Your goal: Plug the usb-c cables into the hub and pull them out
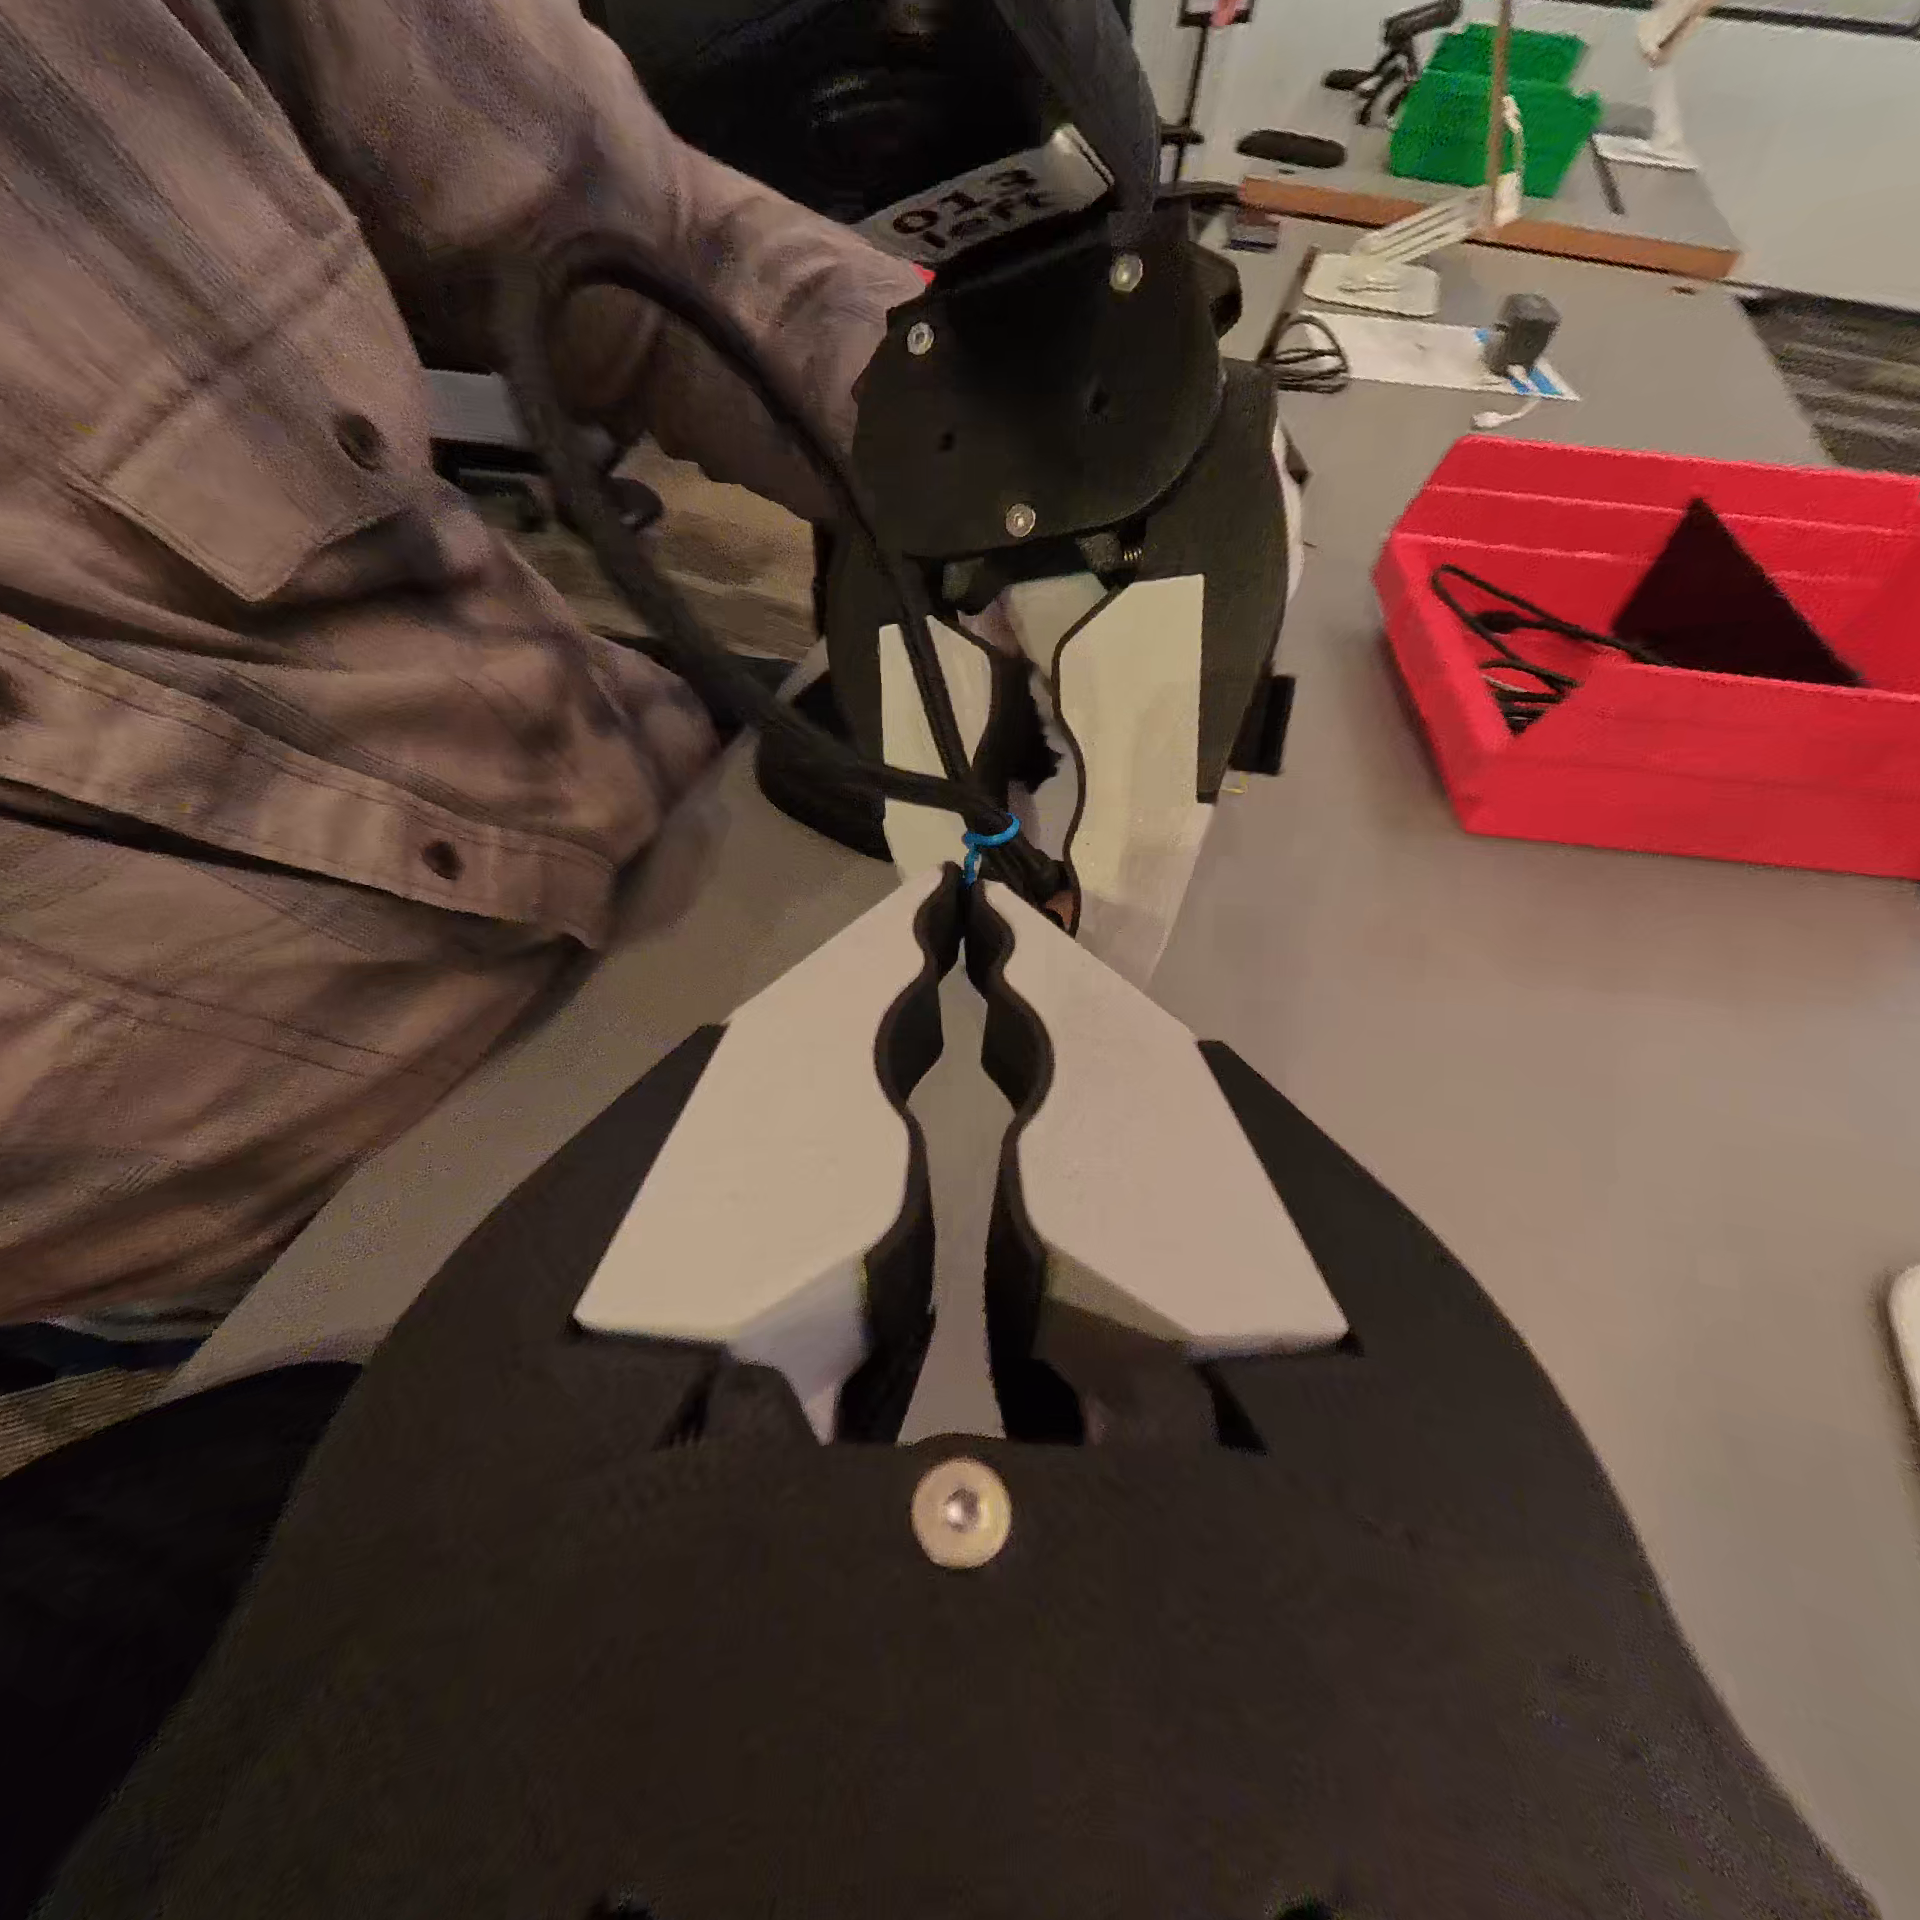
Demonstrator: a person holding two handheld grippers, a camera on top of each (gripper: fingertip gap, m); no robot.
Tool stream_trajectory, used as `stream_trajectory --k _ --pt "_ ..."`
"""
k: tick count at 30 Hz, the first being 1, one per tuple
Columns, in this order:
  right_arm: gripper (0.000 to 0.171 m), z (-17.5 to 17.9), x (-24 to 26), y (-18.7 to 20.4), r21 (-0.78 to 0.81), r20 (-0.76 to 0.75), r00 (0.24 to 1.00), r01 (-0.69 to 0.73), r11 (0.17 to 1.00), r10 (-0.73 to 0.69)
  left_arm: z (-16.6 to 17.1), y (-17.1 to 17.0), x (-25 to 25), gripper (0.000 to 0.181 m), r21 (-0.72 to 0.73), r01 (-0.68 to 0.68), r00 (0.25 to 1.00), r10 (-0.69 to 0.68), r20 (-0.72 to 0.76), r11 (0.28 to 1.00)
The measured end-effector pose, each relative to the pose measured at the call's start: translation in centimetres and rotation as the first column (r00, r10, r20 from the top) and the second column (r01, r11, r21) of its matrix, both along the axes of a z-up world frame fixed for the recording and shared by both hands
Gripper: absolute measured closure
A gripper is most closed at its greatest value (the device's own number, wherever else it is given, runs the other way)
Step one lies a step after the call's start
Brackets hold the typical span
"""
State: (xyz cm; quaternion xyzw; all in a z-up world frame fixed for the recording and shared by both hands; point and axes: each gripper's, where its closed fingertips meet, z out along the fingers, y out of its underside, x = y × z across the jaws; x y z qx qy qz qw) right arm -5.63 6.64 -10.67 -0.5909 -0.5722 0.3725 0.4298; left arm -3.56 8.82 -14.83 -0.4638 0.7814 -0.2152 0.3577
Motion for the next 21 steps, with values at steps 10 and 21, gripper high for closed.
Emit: stream_trajectory --k 10,21 --pt "0.171 0.3 2.1 3.3 0.426 0.193 0.887 0.309 0.85 -0.42 0.7 -2.1 -0.3 0.172 -0.713 -0.112 0.993 0.101 -0.057 0.692" --pt "0.171 0.7 3.0 4.6 0.864 0.227 0.684 0.187 0.467 -0.693 4.6 -4.5 0.7 0.17 -0.993 0.05 0.988 0.14 0.065 0.11"
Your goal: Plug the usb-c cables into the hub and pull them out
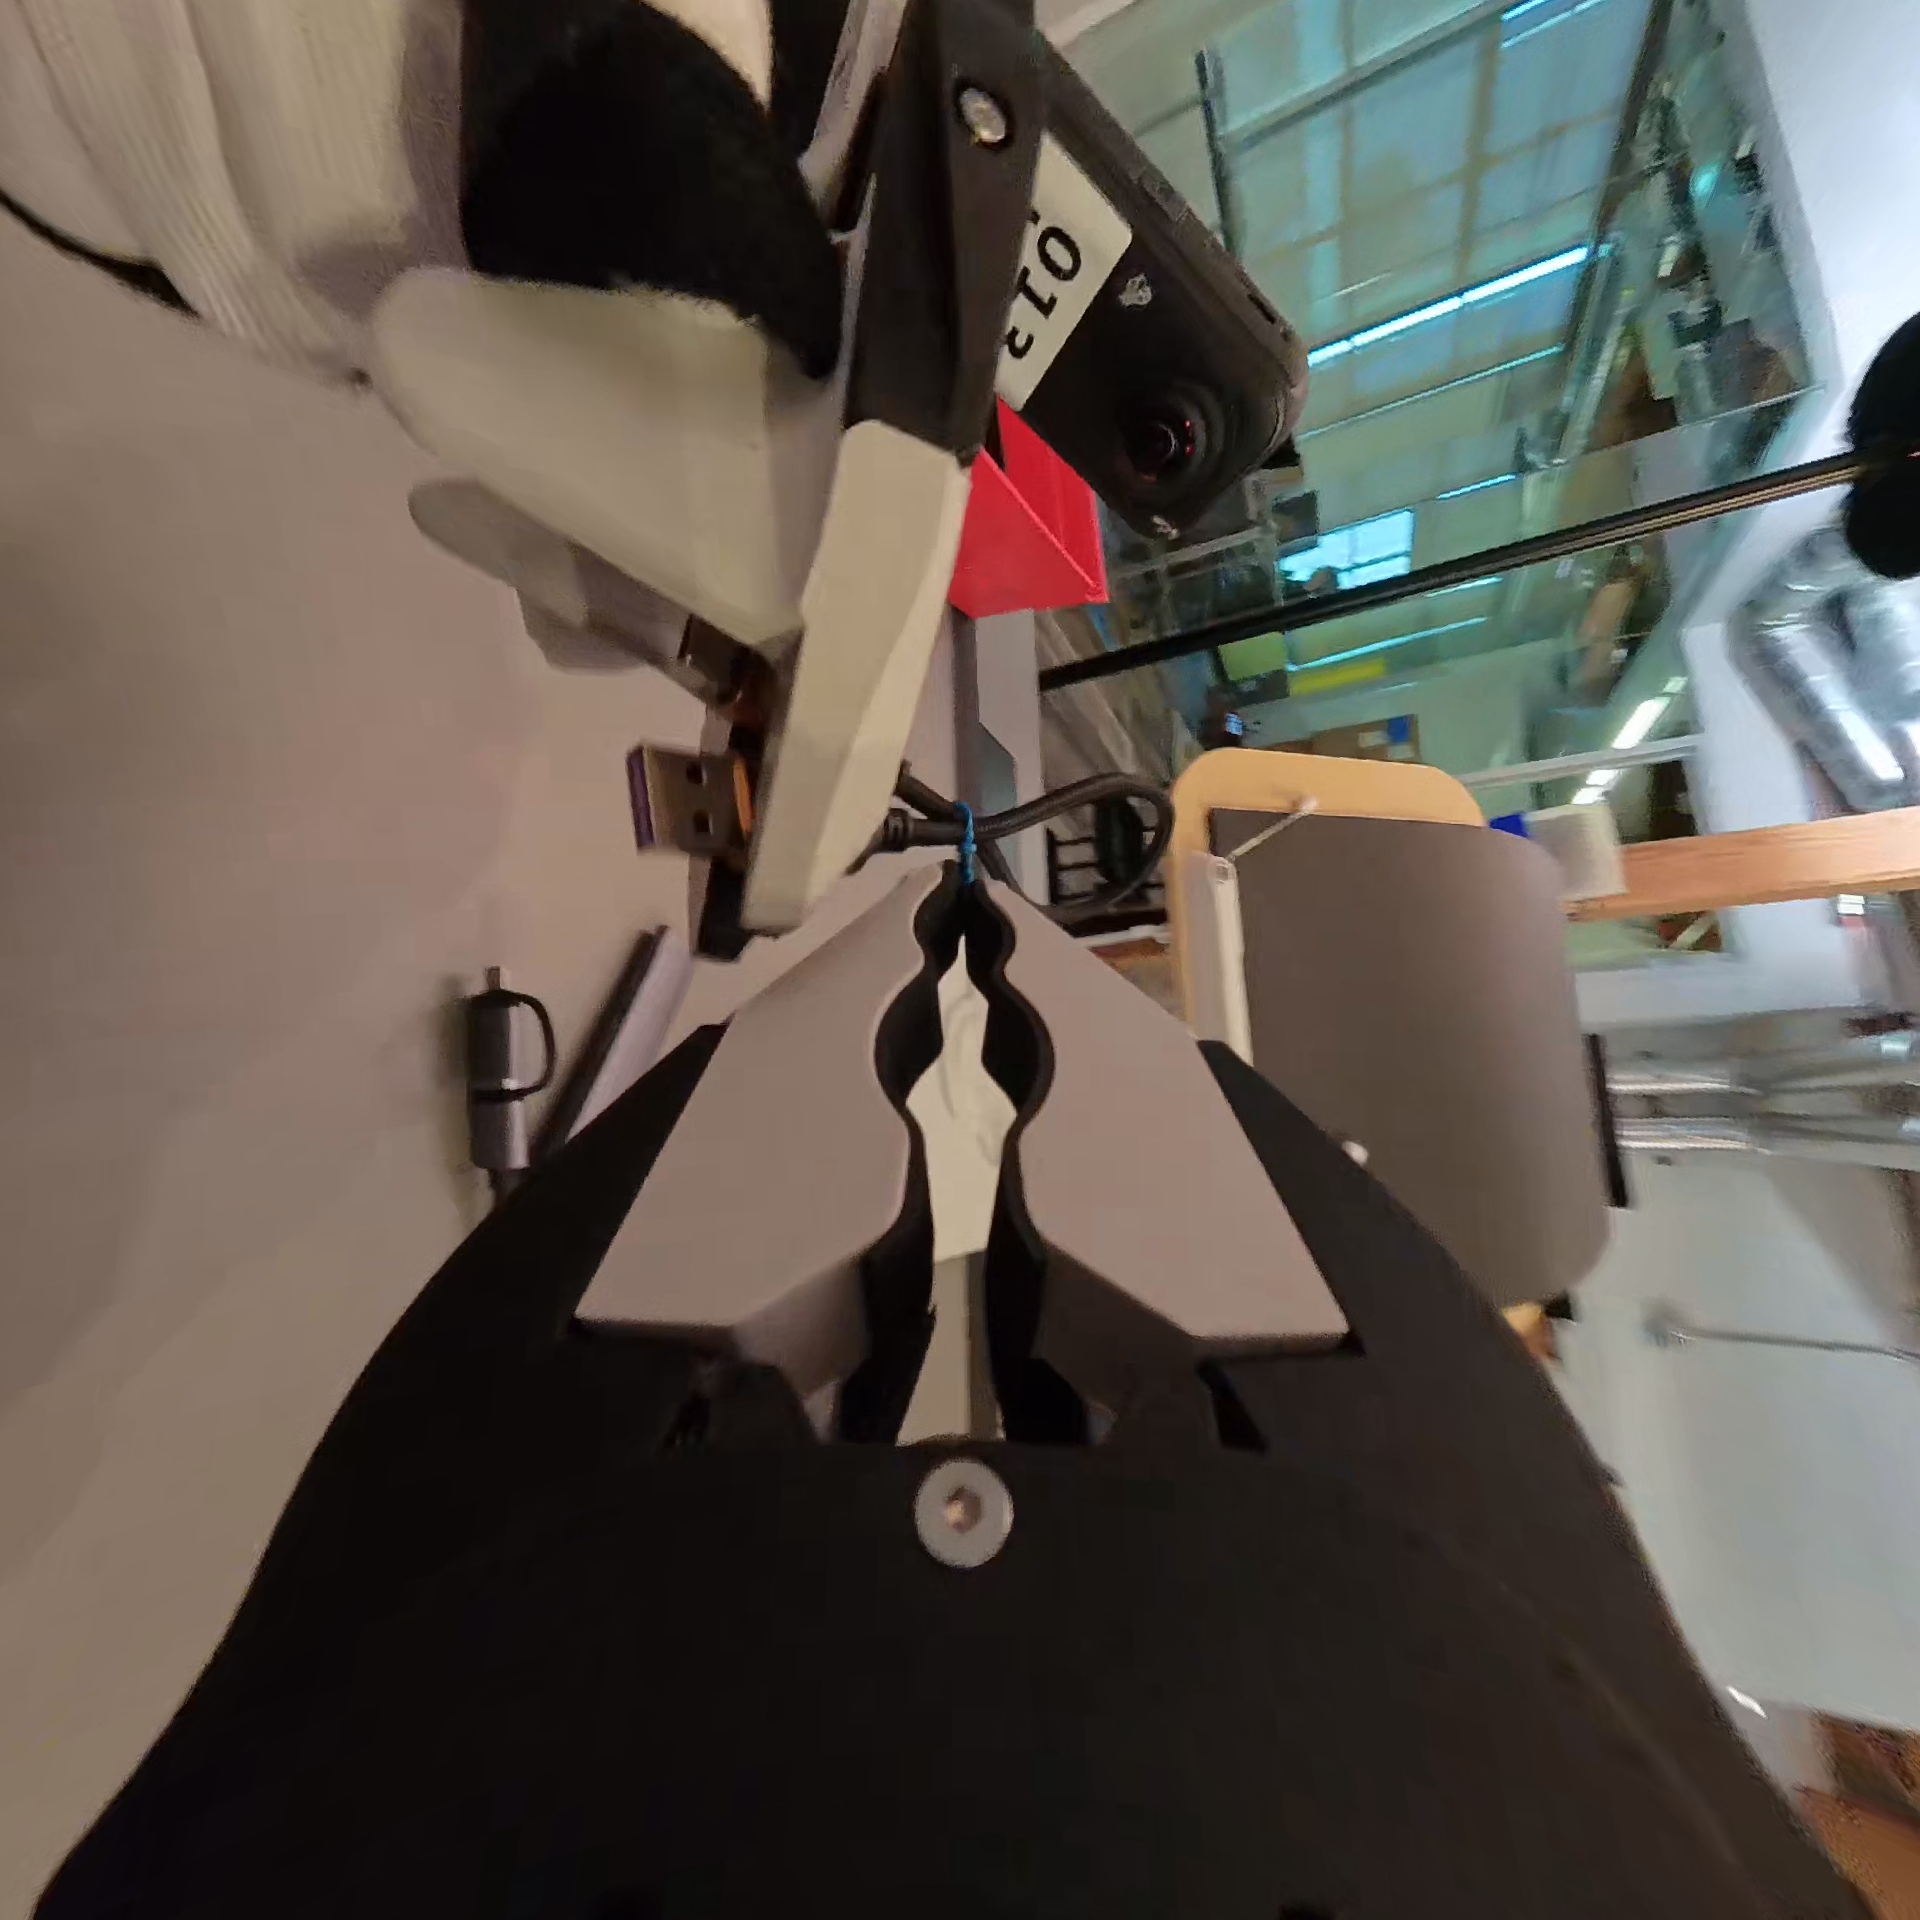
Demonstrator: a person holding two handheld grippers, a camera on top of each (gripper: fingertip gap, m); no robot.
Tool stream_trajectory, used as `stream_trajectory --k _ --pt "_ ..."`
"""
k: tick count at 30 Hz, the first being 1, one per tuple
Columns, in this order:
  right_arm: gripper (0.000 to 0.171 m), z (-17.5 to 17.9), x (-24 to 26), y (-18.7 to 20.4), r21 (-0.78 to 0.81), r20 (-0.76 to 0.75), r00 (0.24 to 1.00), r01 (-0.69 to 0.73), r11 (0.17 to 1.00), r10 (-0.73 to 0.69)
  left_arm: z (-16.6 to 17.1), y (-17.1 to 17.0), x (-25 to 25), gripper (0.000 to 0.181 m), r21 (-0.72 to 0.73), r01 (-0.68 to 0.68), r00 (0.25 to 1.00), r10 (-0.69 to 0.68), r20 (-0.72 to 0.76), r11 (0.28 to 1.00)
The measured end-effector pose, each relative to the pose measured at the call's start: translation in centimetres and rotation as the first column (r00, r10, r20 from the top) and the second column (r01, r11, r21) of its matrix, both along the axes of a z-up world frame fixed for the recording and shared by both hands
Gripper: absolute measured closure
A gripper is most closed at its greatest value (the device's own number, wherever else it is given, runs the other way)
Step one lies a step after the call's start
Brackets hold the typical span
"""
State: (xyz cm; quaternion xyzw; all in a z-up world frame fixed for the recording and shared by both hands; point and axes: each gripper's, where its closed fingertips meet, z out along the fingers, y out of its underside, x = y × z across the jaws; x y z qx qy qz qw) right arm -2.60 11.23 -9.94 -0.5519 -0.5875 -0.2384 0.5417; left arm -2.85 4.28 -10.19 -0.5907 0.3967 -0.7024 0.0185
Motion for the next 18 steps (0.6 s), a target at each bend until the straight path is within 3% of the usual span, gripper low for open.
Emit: stream_trajectory --k 1,3,4,6,8,10,12,14,17,18 --pt "0.171 -0.1 -0.1 -0.1 -0.037 -0.041 0.999 -0.019 0.999 0.018 -0.1 -0.2 0.1 0.167 0.007 -0.003 1.0 0.003 0.007 1.0" --pt "0.171 0.1 0.2 0.0 -0.129 -0.156 0.987 -0.049 0.99 0.029 0.1 -0.4 0.1 0.143 0.038 -0.016 0.999 0.015 0.031 0.999" --pt "0.171 0.2 0.1 -0.2 -0.188 -0.232 0.972 -0.091 0.978 0.045 0.0 -0.3 0.0 0.127 0.093 -0.033 0.999 0.03 0.032 0.995" --pt "0.171 0.9 0.1 -0.6 -0.267 -0.386 0.92 -0.187 0.945 0.073 -0.3 0.3 -0.5 0.116 0.272 -0.092 0.996 0.084 0.043 0.958" --pt "0.171 0.9 0.3 -0.8 -0.331 -0.434 0.897 -0.247 0.911 0.085 -0.3 1.6 -1.2 0.105 0.487 -0.155 0.988 0.145 0.059 0.86" --pt "0.171 0.4 0.6 -0.8 -0.398 -0.461 0.884 -0.286 0.871 0.08 1.2 3.0 -2.1 0.105 0.638 -0.224 0.974 0.189 0.123 0.737" --pt "0.171 -0.2 0.4 -1.1 -0.462 -0.509 0.857 -0.351 0.814 0.081 3.1 4.0 -2.7 0.106 0.808 -0.258 0.965 0.188 0.184 0.53" --pt "0.171 -0.9 -0.2 -2.0 -0.534 -0.556 0.826 -0.439 0.723 0.092 4.4 4.3 -2.6 0.106 0.944 -0.222 0.972 0.128 0.196 0.244" --pt "0.171 -1.1 -1.1 -2.8 -0.552 -0.601 0.789 -0.524 0.649 0.126 4.7 5.0 -1.6 0.107 0.974 -0.09 0.994 0.041 0.101 -0.208" --pt "0.171 -1.2 -1.4 -3.2 -0.563 -0.614 0.778 -0.551 0.616 0.134 4.4 4.7 -1.3 0.106 0.955 -0.054 0.999 -0.013 0.053 -0.29"
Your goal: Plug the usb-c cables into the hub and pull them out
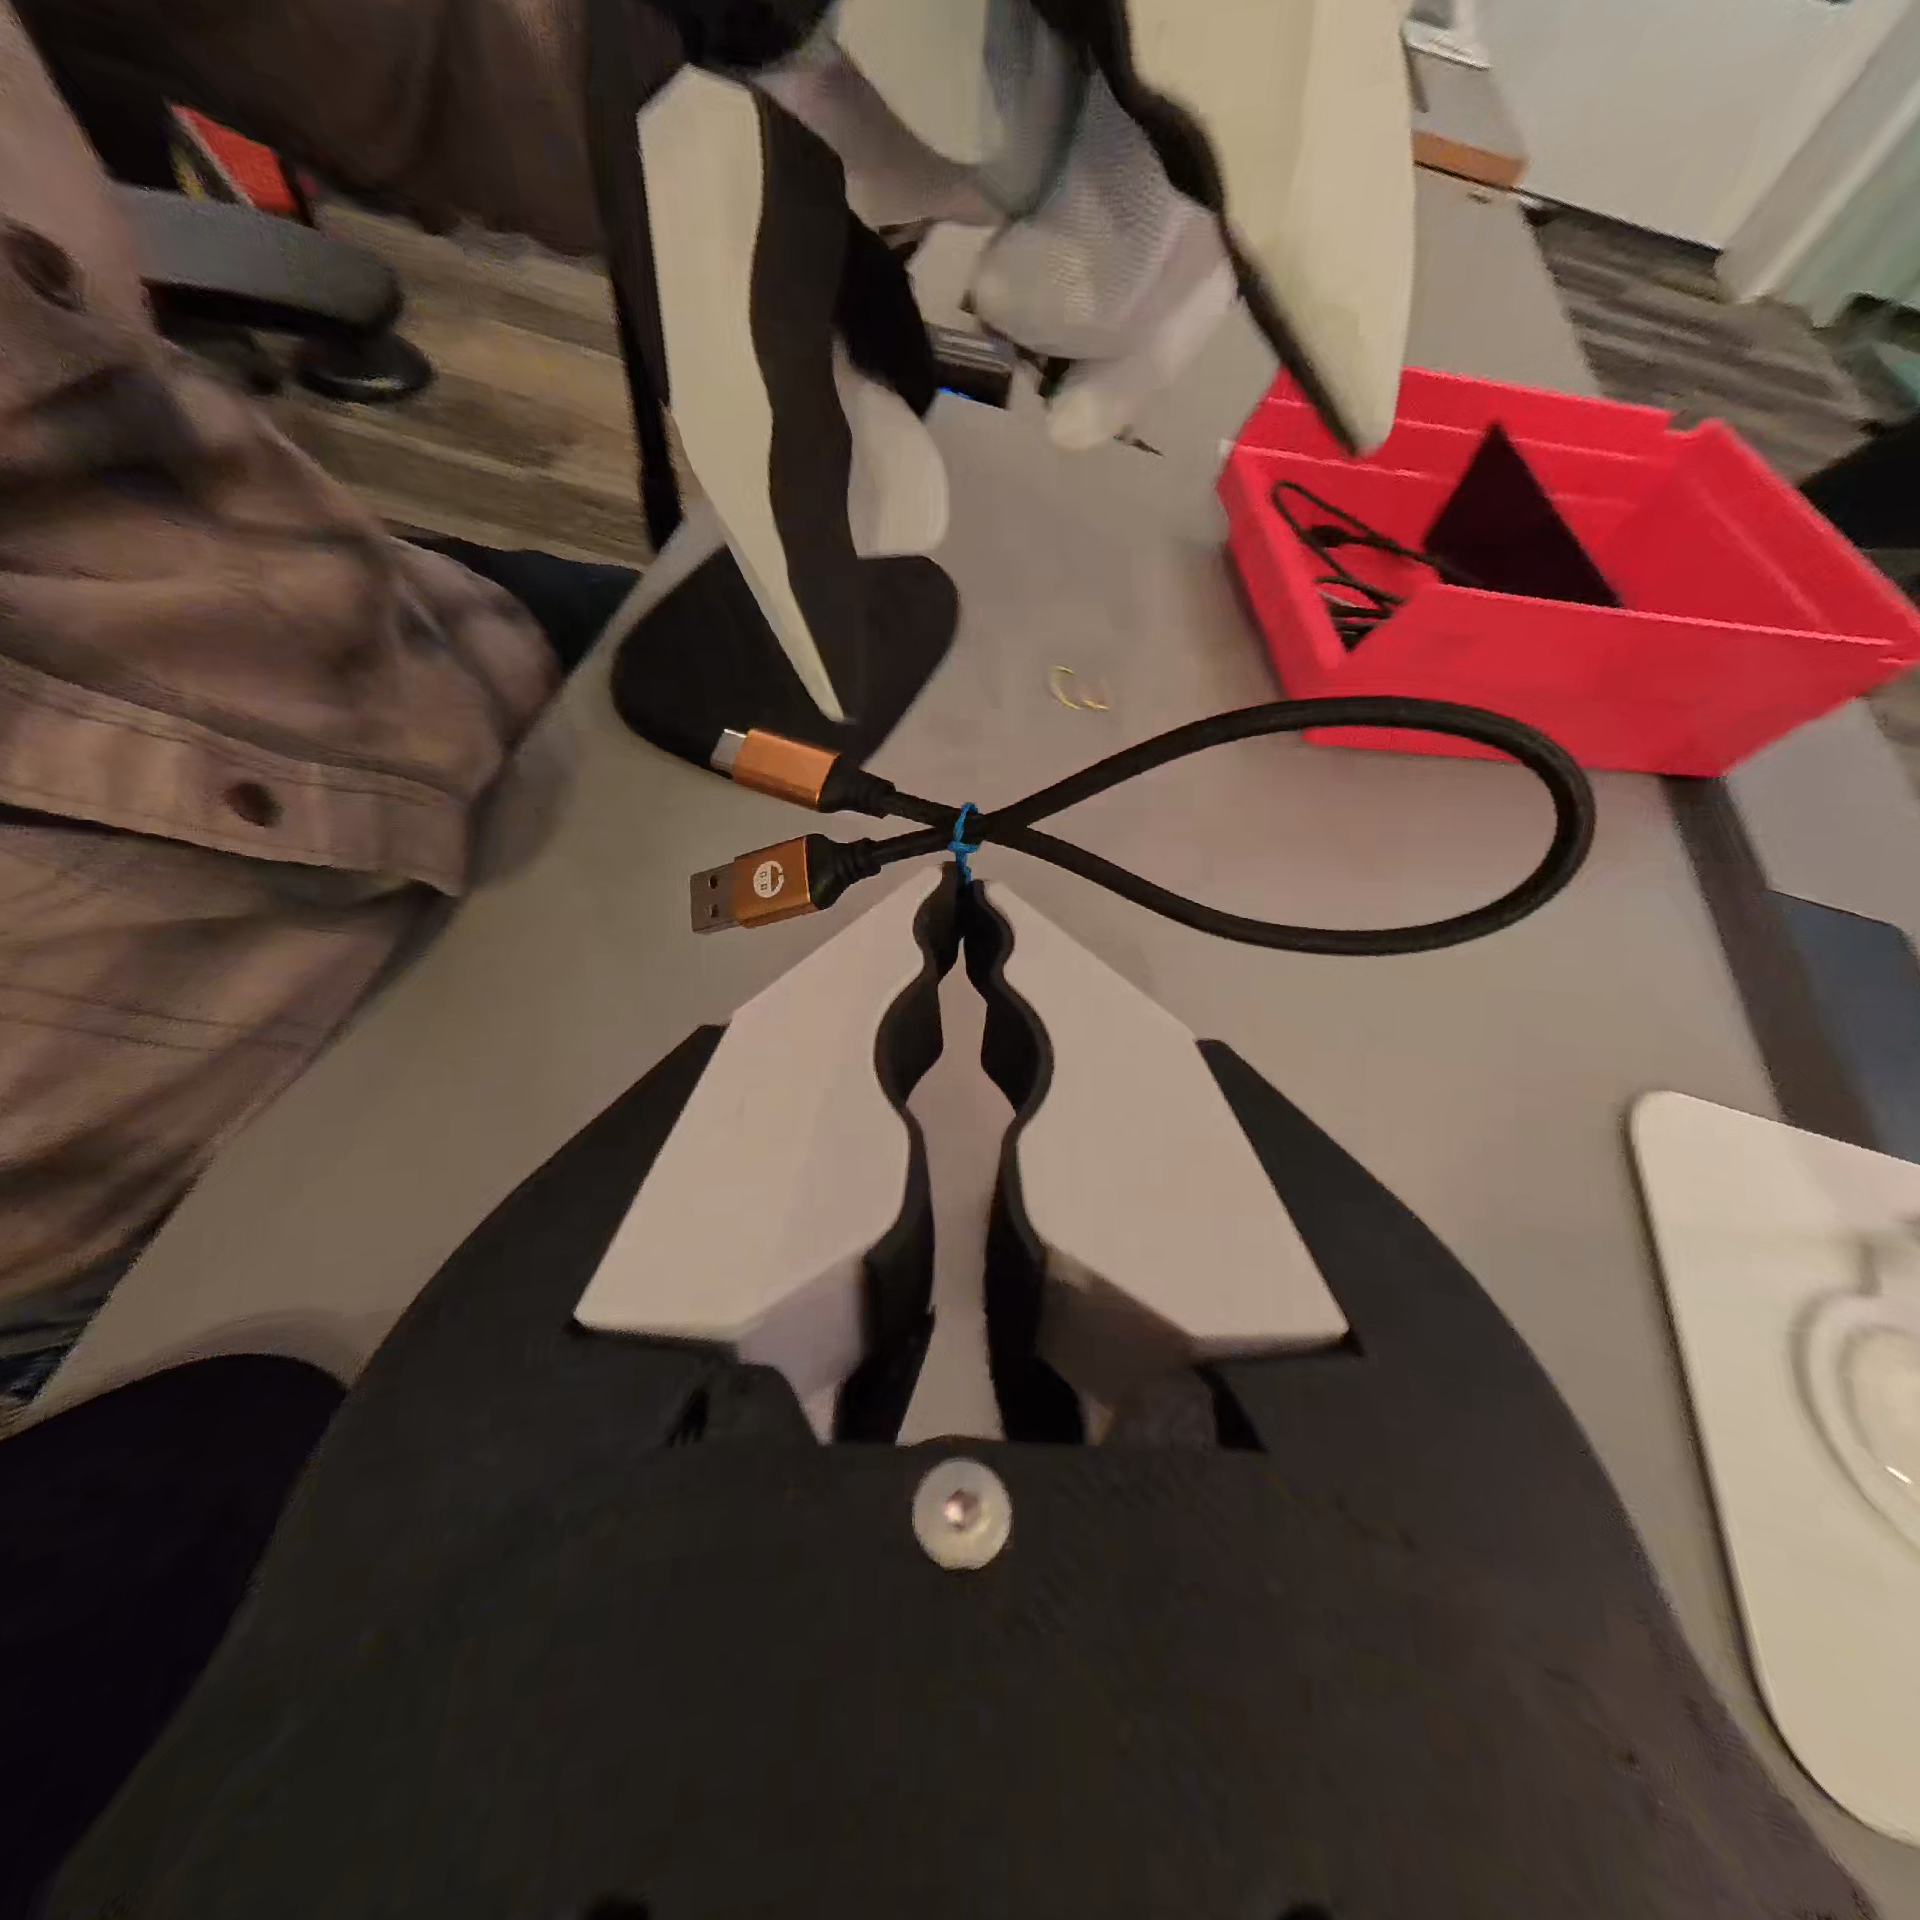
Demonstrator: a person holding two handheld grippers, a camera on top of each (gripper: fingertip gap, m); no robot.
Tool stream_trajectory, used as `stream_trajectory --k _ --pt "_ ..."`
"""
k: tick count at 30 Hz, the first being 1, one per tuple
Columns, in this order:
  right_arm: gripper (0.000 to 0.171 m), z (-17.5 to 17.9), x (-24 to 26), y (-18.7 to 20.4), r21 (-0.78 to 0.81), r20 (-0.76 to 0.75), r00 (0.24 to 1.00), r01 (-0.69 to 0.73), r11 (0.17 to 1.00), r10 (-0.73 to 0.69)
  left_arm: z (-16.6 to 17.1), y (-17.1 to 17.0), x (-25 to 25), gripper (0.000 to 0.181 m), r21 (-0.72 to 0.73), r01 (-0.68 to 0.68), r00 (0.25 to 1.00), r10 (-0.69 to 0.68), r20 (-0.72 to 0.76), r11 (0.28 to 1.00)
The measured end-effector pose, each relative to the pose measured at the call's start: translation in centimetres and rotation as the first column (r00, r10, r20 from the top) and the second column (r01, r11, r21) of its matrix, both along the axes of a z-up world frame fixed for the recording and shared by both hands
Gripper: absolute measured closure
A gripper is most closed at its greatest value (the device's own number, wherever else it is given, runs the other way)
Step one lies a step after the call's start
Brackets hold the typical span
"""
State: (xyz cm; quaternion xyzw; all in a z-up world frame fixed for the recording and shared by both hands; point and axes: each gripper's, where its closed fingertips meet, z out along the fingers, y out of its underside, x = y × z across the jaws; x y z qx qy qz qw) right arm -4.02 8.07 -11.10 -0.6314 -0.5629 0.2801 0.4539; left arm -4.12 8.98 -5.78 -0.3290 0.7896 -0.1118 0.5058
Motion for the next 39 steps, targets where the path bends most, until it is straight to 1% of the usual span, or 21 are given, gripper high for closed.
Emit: stream_trajectory --k 3,5,7,9,11,13,14,16,19,21,22,24,26,28,31,32,33,34,36,38,39 --pt "0.171 -0.3 -0.7 -0.8 -0.046 -0.021 0.997 -0.077 0.996 0.076 -1.4 0.8 0.7 0.106 0.197 0.084 0.987 -0.054 -0.153 0.977" --pt "0.171 0.0 -1.0 -1.1 -0.068 -0.055 0.993 -0.108 0.992 0.105 -2.4 1.6 0.8 0.111 0.285 0.13 0.974 -0.069 -0.215 0.95" --pt "0.171 0.9 -1.4 -1.5 -0.091 -0.137 0.981 -0.152 0.984 0.139 -3.9 2.2 0.9 0.109 0.309 0.151 0.96 -0.064 -0.274 0.939" --pt "0.171 1.9 -1.6 -2.0 -0.11 -0.223 0.959 -0.204 0.973 0.176 -5.2 2.8 1.0 0.119 0.313 0.146 0.956 -0.053 -0.287 0.939" --pt "0.171 3.0 -1.6 -2.2 -0.116 -0.312 0.931 -0.234 0.965 0.188 -6.1 2.9 1.6 0.135 0.25 0.109 0.967 -0.045 -0.251 0.962" --pt "0.171 3.6 -1.5 -2.4 -0.118 -0.364 0.911 -0.254 0.96 0.196 -6.9 2.3 2.1 0.155 0.166 0.094 0.975 -0.057 -0.215 0.982" --pt "0.171 3.7 -1.5 -2.4 -0.115 -0.372 0.908 -0.252 0.961 0.194 -7.2 1.7 2.3 0.178 0.084 0.09 0.977 -0.071 -0.202 0.992" --pt "0.171 3.9 -1.3 -2.5 -0.116 -0.387 0.904 -0.246 0.962 0.184 -8.0 0.0 2.5 0.18 -0.117 0.105 0.973 -0.127 -0.195 0.988" --pt "0.171 3.6 -0.7 -2.2 -0.132 -0.36 0.921 -0.208 0.969 0.149 -8.9 -2.1 1.8 0.181 -0.384 0.101 0.953 -0.2 -0.227 0.918" --pt "0.171 3.2 -0.1 -1.6 -0.146 -0.339 0.934 -0.169 0.975 0.111 -9.1 -3.3 1.1 0.181 -0.538 0.086 0.937 -0.252 -0.242 0.838" --pt "0.171 2.8 0.2 -1.1 -0.129 -0.301 0.95 -0.121 0.984 0.078 -9.0 -4.2 0.6 0.181 -0.623 0.078 0.924 -0.292 -0.249 0.778" --pt "0.171 1.5 0.6 0.0 -0.044 -0.154 0.988 -0.018 0.999 0.011 -8.4 -5.8 0.0 0.18 -0.758 0.057 0.91 -0.345 -0.228 0.65" --pt "0.171 1.8 0.3 0.3 0.047 -0.086 0.996 0.031 0.998 -0.027 -7.1 -7.3 0.2 0.18 -0.879 0.064 0.917 -0.375 -0.135 0.472" --pt "0.171 1.5 0.1 1.0 0.15 0.019 0.996 0.087 0.985 -0.091 -5.4 -8.4 0.6 0.18 -0.961 0.087 0.923 -0.385 -0.022 0.262" --pt "0.171 0.4 0.1 1.9 0.339 0.196 0.958 0.133 0.931 -0.208 -2.5 -8.5 1.3 0.174 -0.986 0.167 0.933 -0.324 0.156 0.006" --pt "0.171 0.3 0.0 2.1 0.388 0.219 0.946 0.14 0.911 -0.239 -1.4 -8.2 1.5 0.172 -0.975 0.204 0.932 -0.286 0.221 -0.089" --pt "0.171 0.1 0.0 2.4 0.439 0.256 0.928 0.139 0.888 -0.272 -0.8 -8.0 1.8 0.17 -0.964 0.216 0.936 -0.249 0.25 -0.158" --pt "0.171 -0.1 0.0 2.5 0.489 0.291 0.909 0.127 0.863 -0.299 -0.5 -7.8 1.9 0.168 -0.952 0.227 0.936 -0.224 0.271 -0.203" --pt "0.171 0.2 0.1 2.8 0.52 0.29 0.898 0.142 0.842 -0.331 -0.5 -7.8 2.2 0.166 -0.942 0.249 0.94 -0.178 0.291 -0.224" --pt "0.171 -0.2 0.5 3.0 0.468 0.274 0.906 0.167 0.868 -0.323 -0.5 -8.1 2.2 0.143 -0.943 0.252 0.945 -0.157 0.288 -0.215" --pt "0.171 -0.2 0.5 2.9 0.405 0.228 0.927 0.187 0.895 -0.297 -0.6 -8.3 2.0 0.135 -0.947 0.252 0.947 -0.15 0.284 -0.2"
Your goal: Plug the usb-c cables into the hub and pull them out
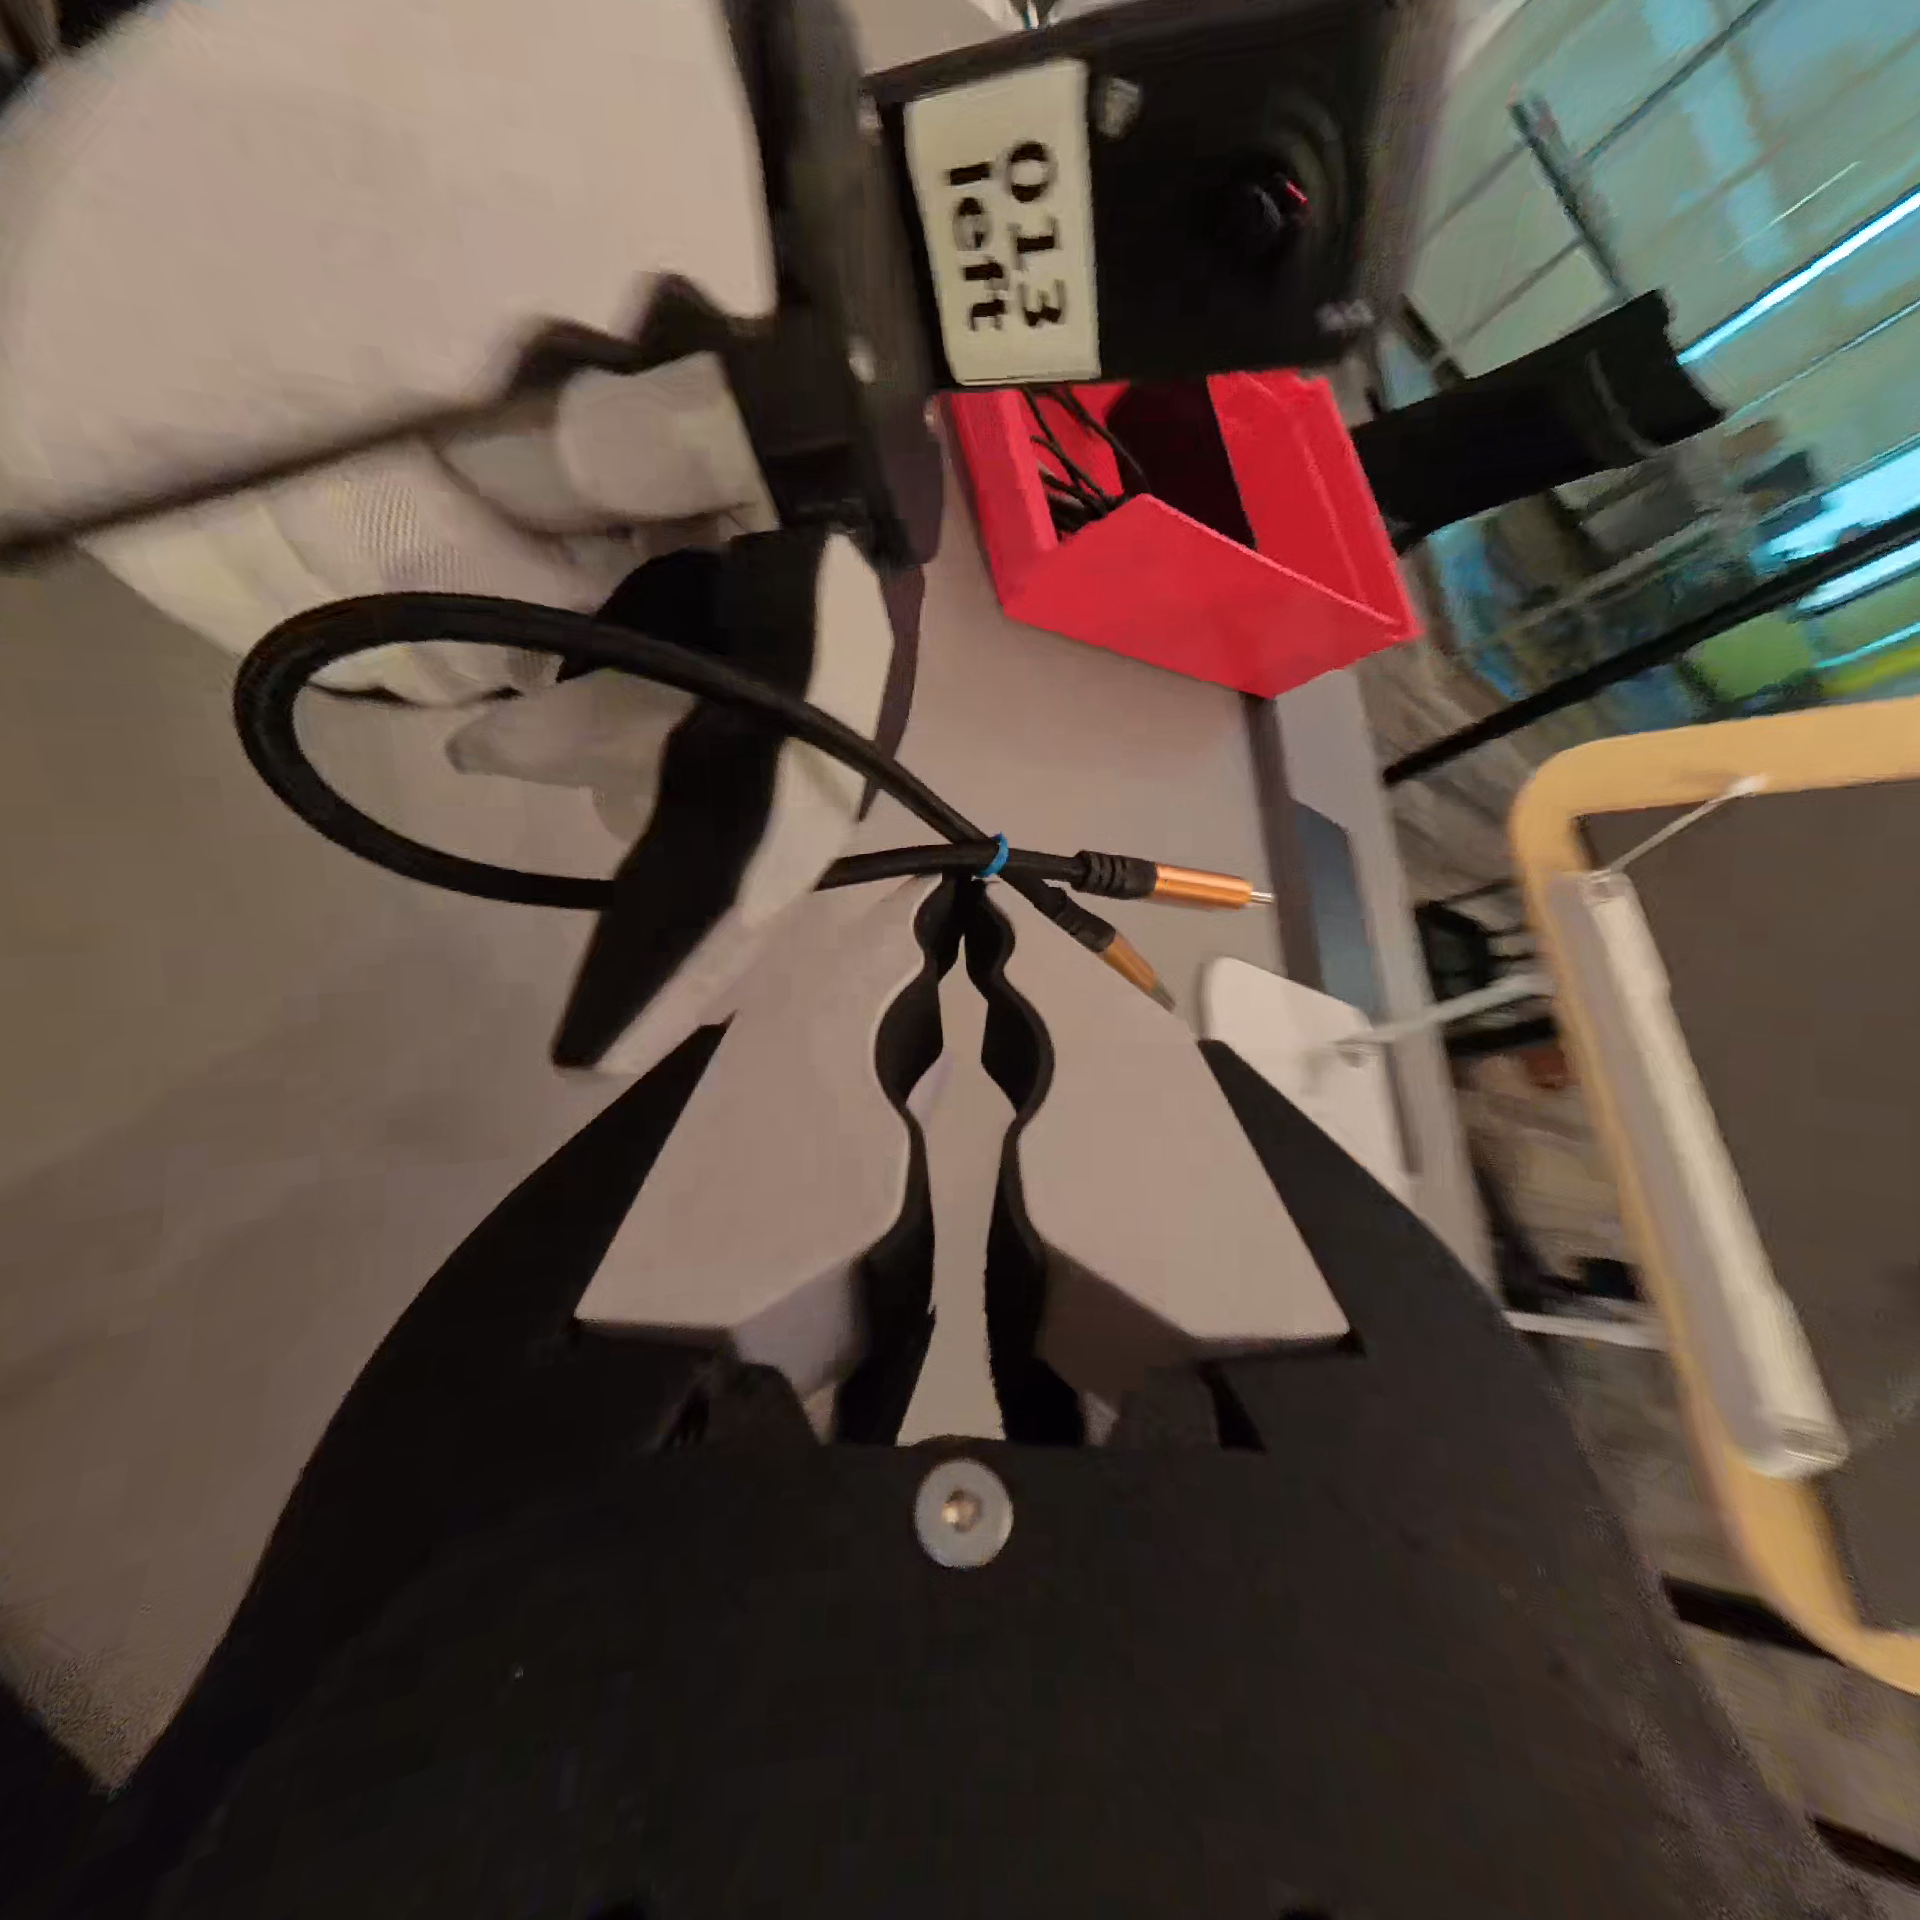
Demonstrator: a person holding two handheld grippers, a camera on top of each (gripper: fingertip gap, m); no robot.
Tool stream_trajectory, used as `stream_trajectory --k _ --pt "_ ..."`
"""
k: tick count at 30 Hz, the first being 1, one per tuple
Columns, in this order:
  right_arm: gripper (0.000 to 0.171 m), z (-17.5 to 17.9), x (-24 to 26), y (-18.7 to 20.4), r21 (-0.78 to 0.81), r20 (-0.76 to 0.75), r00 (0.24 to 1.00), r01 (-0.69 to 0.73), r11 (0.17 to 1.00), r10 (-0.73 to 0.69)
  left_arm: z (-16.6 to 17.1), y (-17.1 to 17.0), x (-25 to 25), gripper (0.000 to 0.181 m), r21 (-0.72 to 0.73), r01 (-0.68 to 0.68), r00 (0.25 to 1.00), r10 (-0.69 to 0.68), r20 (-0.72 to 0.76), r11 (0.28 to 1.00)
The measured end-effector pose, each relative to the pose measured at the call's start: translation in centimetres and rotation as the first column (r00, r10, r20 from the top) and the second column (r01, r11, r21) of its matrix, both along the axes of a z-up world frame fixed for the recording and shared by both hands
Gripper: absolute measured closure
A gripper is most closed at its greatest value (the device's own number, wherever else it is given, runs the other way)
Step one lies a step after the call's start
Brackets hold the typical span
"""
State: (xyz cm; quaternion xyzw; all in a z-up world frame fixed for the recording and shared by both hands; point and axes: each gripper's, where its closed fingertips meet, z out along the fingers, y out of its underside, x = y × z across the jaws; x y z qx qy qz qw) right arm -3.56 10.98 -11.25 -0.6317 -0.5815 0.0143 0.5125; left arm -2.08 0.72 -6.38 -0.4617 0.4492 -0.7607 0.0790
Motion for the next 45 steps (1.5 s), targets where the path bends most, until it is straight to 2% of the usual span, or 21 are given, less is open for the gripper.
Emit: stream_trajectory --k 2,4,6,8,10,13,15,17,18,20,22,24,27,30,34,38,40,42,45 --pt "0.171 0.6 0.3 0.1 -0.088 -0.149 0.989 -0.02 0.996 0.007 -0.6 -0.4 -0.5 0.127 0.097 -0.034 0.999 0.034 -0.003 0.995" --pt "0.171 0.5 0.5 0.0 -0.211 -0.262 0.965 -0.068 0.975 0.01 -2.0 -0.2 -1.0 0.122 0.266 -0.108 0.993 0.117 -0.018 0.958" --pt "0.171 0.5 0.7 0.1 -0.266 -0.342 0.94 -0.102 0.959 0.005 -2.8 0.3 -1.8 0.122 0.409 -0.161 0.984 0.179 -0.005 0.898" --pt "0.171 0.5 0.6 -0.2 -0.327 -0.408 0.913 -0.159 0.932 0.012 -3.1 1.5 -2.5 0.12 0.563 -0.221 0.968 0.251 0.024 0.797" --pt "0.171 1.0 0.5 -0.3 -0.371 -0.489 0.872 -0.211 0.904 0.002 -2.9 3.6 -2.9 0.12 0.692 -0.3 0.935 0.347 0.075 0.657" --pt "0.171 1.9 0.6 0.0 -0.43 -0.605 0.795 -0.279 0.858 -0.045 -3.4 7.3 -3.2 0.111 0.879 -0.36 0.866 0.462 0.19 0.314" --pt "0.171 2.2 0.7 0.3 -0.455 -0.651 0.755 -0.305 0.836 -0.079 -3.8 8.9 -2.7 0.096 0.924 -0.362 0.826 0.501 0.257 0.122" --pt "0.171 2.0 0.3 0.2 -0.485 -0.665 0.741 -0.329 0.81 -0.098 -3.3 9.6 -1.9 0.091 0.925 -0.374 0.79 0.499 0.356 -0.069" --pt "0.171 1.7 0.1 0.2 -0.501 -0.664 0.74 -0.333 0.799 -0.108 -2.9 9.2 -1.3 0.09 0.914 -0.384 0.787 0.471 0.397 -0.129" --pt "0.171 0.8 -0.5 -0.1 -0.523 -0.649 0.754 -0.345 0.78 -0.102 -2.0 8.4 -0.2 0.1 0.893 -0.4 0.787 0.422 0.45 -0.206" --pt "0.171 0.1 -1.0 -0.5 -0.539 -0.628 0.773 -0.347 0.768 -0.091 -1.3 8.0 0.6 0.112 0.885 -0.409 0.792 0.396 0.465 -0.223" --pt "0.171 -0.4 -1.4 -0.9 -0.542 -0.606 0.792 -0.348 0.765 -0.068 -0.5 8.0 0.9 0.131 0.886 -0.416 0.8 0.381 0.464 -0.205" --pt "0.171 -0.8 -1.8 -1.6 -0.529 -0.579 0.815 -0.357 0.769 -0.02 -0.2 8.3 1.2 0.156 0.921 -0.367 0.838 0.383 0.389 -0.133" --pt "0.171 -0.8 -2.5 -2.4 -0.488 -0.555 0.83 -0.381 0.785 0.057 -0.1 8.8 1.6 0.165 0.949 -0.304 0.868 0.434 0.241 0.081" --pt "0.171 -0.1 -3.4 -2.9 -0.349 -0.45 0.878 -0.34 0.873 0.162 -1.5 10.6 2.4 0.168 0.865 -0.182 0.875 0.478 -0.074 0.467" --pt "0.171 -0.3 -3.3 -2.4 -0.203 -0.24 0.954 -0.231 0.952 0.18 -4.1 10.8 3.1 0.169 0.647 -0.05 0.856 0.366 -0.365 0.761" --pt "0.171 -0.8 -3.0 -2.2 -0.133 -0.11 0.979 -0.185 0.974 0.171 -5.7 10.7 2.9 0.169 0.485 0.021 0.82 0.263 -0.509 0.874" --pt "0.171 -0.8 -2.8 -2.2 -0.077 -0.035 0.987 -0.158 0.984 0.156 -7.0 10.4 2.5 0.168 0.301 0.07 0.782 0.135 -0.608 0.951" --pt "0.171 -0.6 -2.7 -2.4 -0.025 0.021 0.987 -0.159 0.987 0.16 -8.0 9.9 2.1 0.158 0.111 0.087 0.768 0.004 -0.64 0.99"
